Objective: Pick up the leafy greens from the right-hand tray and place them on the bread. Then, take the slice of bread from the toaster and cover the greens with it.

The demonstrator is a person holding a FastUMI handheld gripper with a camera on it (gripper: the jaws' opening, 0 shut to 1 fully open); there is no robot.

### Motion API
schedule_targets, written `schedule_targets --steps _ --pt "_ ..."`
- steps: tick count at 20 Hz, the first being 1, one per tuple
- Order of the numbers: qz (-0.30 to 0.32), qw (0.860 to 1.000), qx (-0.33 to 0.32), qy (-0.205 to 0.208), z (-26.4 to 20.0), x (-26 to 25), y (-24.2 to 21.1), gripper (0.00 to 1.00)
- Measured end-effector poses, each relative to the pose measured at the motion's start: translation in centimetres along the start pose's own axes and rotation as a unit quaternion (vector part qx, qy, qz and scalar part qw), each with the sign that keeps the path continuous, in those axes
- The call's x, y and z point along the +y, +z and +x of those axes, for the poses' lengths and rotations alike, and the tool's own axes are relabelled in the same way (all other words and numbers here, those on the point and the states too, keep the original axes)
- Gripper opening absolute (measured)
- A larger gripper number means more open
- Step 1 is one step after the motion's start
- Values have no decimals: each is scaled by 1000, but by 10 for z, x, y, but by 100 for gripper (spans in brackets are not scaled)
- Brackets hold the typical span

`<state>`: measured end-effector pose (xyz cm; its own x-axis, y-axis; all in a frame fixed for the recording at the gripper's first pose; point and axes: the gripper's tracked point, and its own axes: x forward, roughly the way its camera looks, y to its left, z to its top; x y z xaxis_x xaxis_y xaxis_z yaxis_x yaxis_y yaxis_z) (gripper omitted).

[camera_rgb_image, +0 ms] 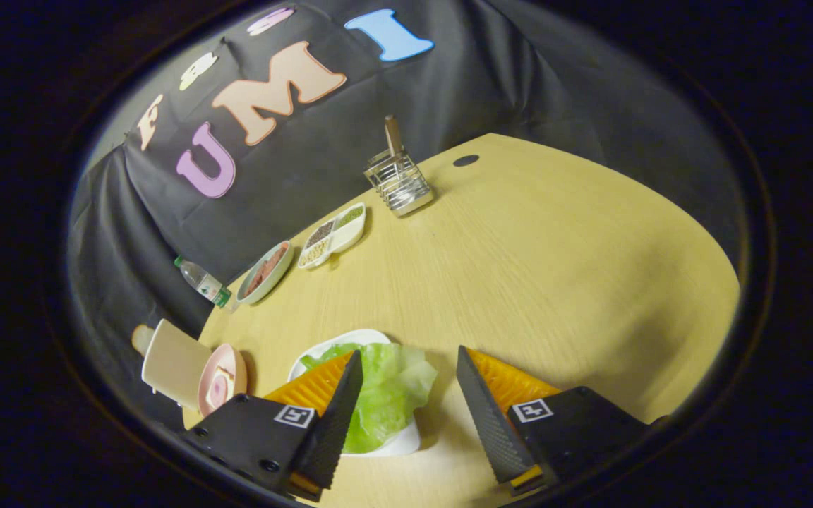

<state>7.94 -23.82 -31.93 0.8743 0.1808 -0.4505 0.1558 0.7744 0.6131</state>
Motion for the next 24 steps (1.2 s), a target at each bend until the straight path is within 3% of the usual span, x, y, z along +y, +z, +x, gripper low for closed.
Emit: schedule_targets --steps 8,9,13,18,20,24 --pt "44 999 -6 22 9 12 -8 57" --pt "48 999 -1 19 -10 12 -2 53" --pt "78 996 -15 27 18 13 -13 35" --pt "130 989 -37 54 -7 19 2 13" --pt "136 989 -45 43 3 19 -1 4" --pt "146 987 -49 40 -1 22 1 4"
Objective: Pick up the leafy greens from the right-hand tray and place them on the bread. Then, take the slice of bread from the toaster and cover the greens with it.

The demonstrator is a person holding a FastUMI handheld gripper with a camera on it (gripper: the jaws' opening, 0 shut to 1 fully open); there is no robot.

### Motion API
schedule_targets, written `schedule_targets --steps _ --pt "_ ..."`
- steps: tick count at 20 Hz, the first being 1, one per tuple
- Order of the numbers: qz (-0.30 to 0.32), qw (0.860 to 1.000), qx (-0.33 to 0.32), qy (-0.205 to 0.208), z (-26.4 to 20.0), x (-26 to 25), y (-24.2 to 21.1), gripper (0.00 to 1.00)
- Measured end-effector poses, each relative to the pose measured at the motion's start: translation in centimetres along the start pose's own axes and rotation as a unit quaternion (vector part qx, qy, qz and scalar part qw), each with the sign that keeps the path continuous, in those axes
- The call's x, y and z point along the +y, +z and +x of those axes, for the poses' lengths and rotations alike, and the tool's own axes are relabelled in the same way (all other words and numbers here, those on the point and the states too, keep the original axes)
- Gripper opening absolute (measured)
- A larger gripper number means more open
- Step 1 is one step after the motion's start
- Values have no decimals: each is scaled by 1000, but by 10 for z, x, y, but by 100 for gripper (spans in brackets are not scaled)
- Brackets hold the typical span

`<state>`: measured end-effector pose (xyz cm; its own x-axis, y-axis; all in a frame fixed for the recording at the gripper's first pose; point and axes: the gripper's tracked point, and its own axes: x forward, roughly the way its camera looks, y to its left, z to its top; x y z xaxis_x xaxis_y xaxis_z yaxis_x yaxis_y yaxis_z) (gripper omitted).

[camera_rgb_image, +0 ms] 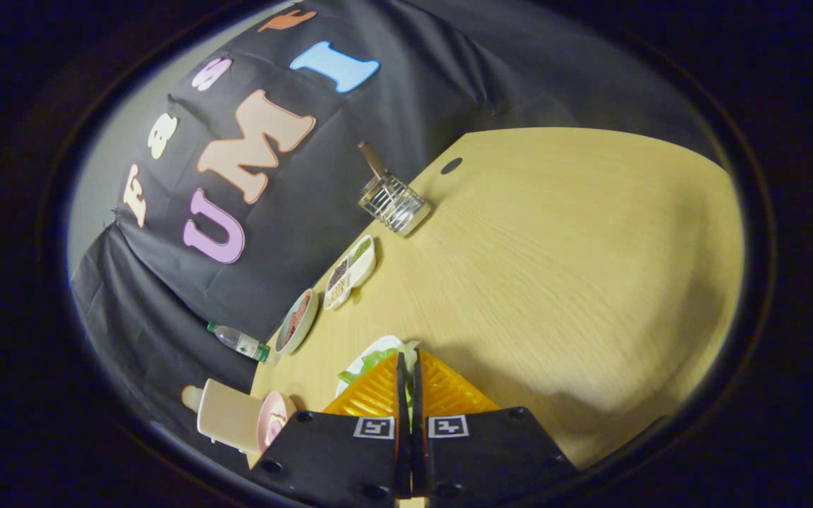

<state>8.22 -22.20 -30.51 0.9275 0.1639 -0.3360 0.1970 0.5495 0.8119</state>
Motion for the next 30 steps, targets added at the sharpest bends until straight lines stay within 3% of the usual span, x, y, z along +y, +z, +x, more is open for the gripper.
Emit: schedule_targets --steps 7,11,19,22,30 --pt "14 1000 -14 -1 2 -5 -1 4" --pt "25 999 -17 -12 5 -14 -3 10" --pt "51 998 -37 4 -1 -14 3 22" --pt "48 998 -39 6 -2 -13 5 6" --pt "37 996 -72 39 -16 23 21 3"
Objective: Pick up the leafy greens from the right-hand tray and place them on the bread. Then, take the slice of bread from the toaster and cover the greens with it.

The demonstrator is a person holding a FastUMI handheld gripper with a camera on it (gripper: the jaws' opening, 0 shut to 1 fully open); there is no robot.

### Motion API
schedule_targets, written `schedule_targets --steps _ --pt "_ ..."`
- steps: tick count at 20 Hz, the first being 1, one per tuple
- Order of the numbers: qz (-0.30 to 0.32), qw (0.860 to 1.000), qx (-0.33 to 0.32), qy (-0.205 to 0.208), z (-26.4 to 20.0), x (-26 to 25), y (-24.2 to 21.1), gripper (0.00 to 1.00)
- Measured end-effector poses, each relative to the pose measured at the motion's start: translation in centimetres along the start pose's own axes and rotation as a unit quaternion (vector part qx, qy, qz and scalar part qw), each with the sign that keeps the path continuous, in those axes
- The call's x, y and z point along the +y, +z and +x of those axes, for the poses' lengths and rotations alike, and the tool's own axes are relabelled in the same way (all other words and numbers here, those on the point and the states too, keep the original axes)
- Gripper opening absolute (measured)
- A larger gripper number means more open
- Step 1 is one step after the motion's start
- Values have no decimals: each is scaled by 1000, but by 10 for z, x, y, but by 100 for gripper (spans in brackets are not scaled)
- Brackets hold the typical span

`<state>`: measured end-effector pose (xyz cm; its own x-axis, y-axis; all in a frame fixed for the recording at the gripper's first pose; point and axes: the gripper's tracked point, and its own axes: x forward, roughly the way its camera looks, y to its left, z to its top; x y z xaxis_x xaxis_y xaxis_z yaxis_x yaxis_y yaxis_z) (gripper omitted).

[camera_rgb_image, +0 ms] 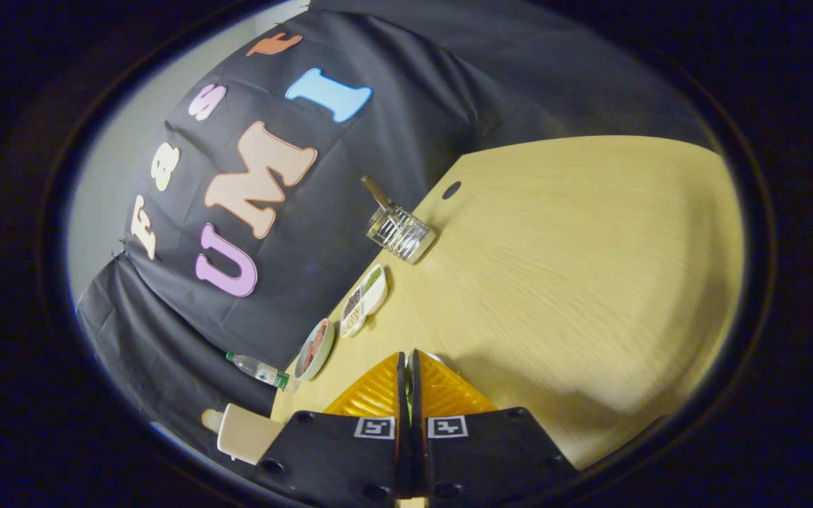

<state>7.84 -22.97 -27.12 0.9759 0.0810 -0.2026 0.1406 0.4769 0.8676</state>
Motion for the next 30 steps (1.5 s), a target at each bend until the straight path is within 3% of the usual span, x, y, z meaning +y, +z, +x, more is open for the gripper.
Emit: schedule_targets --steps 8,20,27,30 --pt "-10 998 -9 64 -16 83 -7 3" --pt "-52 987 24 148 -44 250 -105 3" --pt "-16 985 41 166 -33 319 -195 3" --pt "-1 989 26 144 -18 309 -213 3"
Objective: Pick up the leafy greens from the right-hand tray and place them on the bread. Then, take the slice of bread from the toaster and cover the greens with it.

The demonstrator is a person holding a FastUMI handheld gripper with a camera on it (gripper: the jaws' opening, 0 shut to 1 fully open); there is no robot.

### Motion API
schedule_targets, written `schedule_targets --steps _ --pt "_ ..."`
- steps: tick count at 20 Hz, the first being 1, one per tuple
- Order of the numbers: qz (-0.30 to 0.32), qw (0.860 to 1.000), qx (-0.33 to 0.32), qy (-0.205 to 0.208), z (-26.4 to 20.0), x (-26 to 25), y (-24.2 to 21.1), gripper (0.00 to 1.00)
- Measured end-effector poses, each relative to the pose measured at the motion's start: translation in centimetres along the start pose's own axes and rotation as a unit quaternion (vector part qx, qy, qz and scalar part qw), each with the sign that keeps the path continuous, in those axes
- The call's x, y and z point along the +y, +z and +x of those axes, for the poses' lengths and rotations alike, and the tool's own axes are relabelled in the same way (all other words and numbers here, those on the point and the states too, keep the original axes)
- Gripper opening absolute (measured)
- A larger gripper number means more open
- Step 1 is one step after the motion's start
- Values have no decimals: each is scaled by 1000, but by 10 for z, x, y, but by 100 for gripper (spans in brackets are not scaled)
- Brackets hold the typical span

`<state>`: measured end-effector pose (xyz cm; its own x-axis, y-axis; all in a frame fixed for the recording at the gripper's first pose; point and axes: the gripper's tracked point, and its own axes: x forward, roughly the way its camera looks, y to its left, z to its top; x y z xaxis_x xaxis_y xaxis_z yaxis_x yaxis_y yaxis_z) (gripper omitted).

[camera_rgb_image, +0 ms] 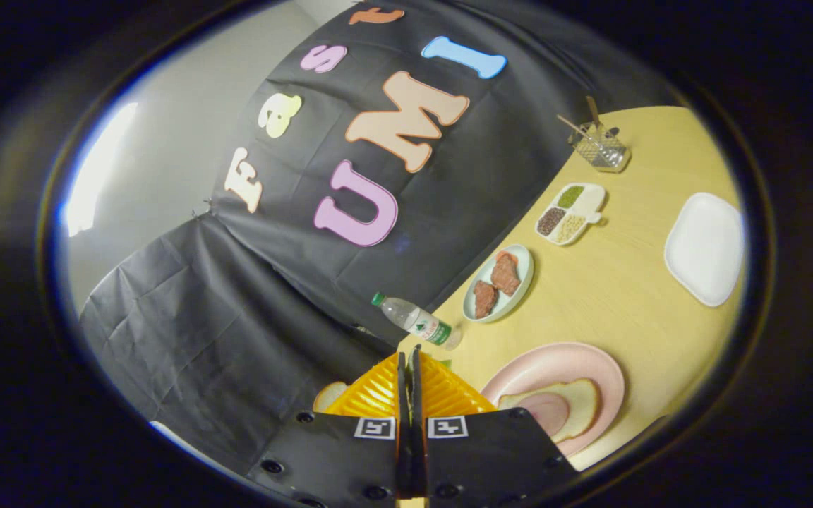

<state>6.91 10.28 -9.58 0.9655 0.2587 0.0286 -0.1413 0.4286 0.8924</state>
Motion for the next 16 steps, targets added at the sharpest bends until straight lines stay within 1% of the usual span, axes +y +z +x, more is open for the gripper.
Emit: schedule_targets --steps 3,6,9,11,16 --pt "21 999 -23 -40 4 -35 -6 3" --pt "44 995 -46 -75 -8 -68 -7 3" --pt "58 991 -67 -101 -16 -90 -4 3" --pt "60 989 -67 -115 -18 -100 -9 3" --pt "61 988 -51 -131 -10 -107 -32 4"
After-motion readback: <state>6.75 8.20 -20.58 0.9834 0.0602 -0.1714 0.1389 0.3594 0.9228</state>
